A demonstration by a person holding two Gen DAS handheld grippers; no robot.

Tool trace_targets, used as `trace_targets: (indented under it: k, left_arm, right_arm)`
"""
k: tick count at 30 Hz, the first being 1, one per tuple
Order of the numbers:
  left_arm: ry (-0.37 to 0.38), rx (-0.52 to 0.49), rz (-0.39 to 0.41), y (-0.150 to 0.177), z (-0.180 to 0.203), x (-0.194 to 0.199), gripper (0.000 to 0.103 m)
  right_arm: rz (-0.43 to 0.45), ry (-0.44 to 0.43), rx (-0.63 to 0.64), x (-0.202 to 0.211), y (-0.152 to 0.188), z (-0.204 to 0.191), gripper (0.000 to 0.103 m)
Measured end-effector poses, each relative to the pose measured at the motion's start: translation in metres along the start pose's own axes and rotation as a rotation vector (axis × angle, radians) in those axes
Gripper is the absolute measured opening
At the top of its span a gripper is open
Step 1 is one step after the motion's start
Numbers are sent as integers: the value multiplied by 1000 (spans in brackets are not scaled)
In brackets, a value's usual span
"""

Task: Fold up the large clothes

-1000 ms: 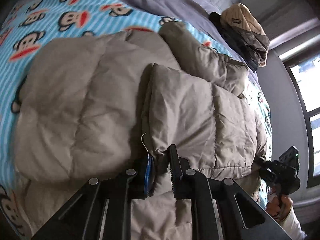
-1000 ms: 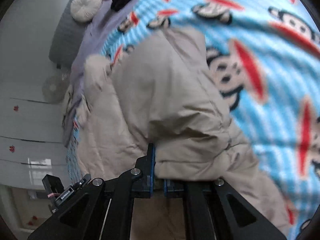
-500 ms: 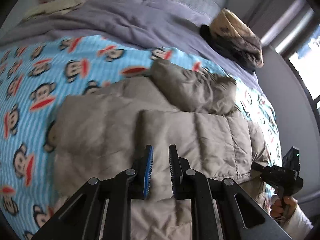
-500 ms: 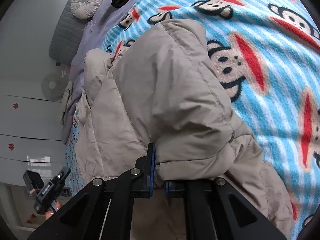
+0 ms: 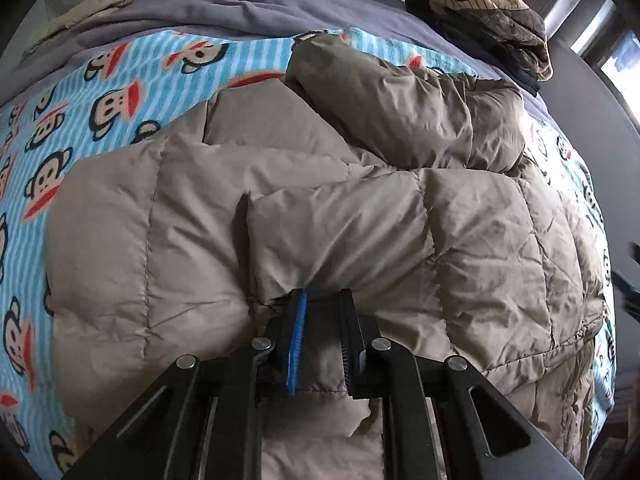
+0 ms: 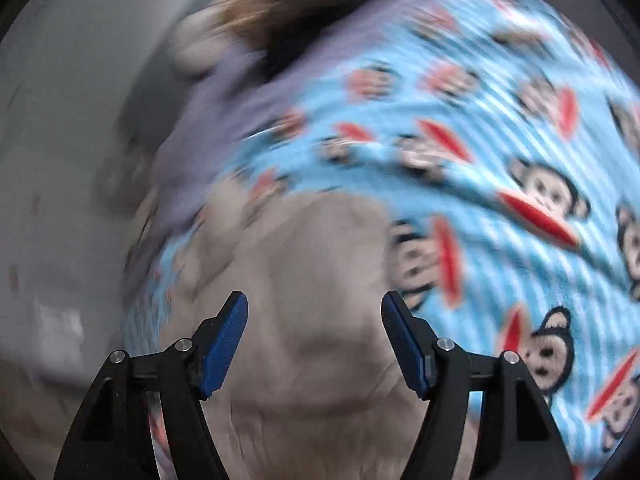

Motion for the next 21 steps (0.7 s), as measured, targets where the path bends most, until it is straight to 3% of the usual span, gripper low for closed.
trace_targets:
  k: [2, 3, 4, 5, 9, 11, 15, 17, 21]
  left_arm:
    - [4, 5, 1, 1, -1, 0, 18]
    - [5, 6, 2, 1, -2, 0, 18]
    - [5, 6, 3, 1, -1, 0, 18]
    - [4, 4, 3, 1, -1, -1, 18]
    - [11, 2, 4, 2, -2, -4, 18]
    - [15, 5, 3, 2, -1, -6, 18]
    - [7, 9, 1, 1, -1, -6, 18]
    - [12, 13, 2, 1, -1, -6, 18]
    - [13, 16, 10, 2, -2, -6, 18]
  right_arm:
    - [-47, -98, -231, -32, -13, 41, 69]
    - [-61, -164, -333, -47, -15, 55, 54]
    - [-65, -220, -377, -56, -18, 58, 23]
    - [-64, -244, -376, -60, -21, 56, 15]
    - [-79, -35, -129, -80, -35, 35, 12]
    - [-102, 76, -72, -93, -36, 42, 12]
    - [-55, 151, -90, -77, -32, 45, 12]
    - [-13, 191, -33, -54, -26, 30, 12]
    - [26, 148, 108, -14, -2, -6, 12]
Point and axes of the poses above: each gripper's, at about its wrist camera, not at the fingertips, and x roughly against the way its jaws point, z to its right, y to its underside, the point moved 3 cm from there along -x, roughly the way its jaws point, and after that the axes turned 6 degrees about x, right-handed, at the moved point
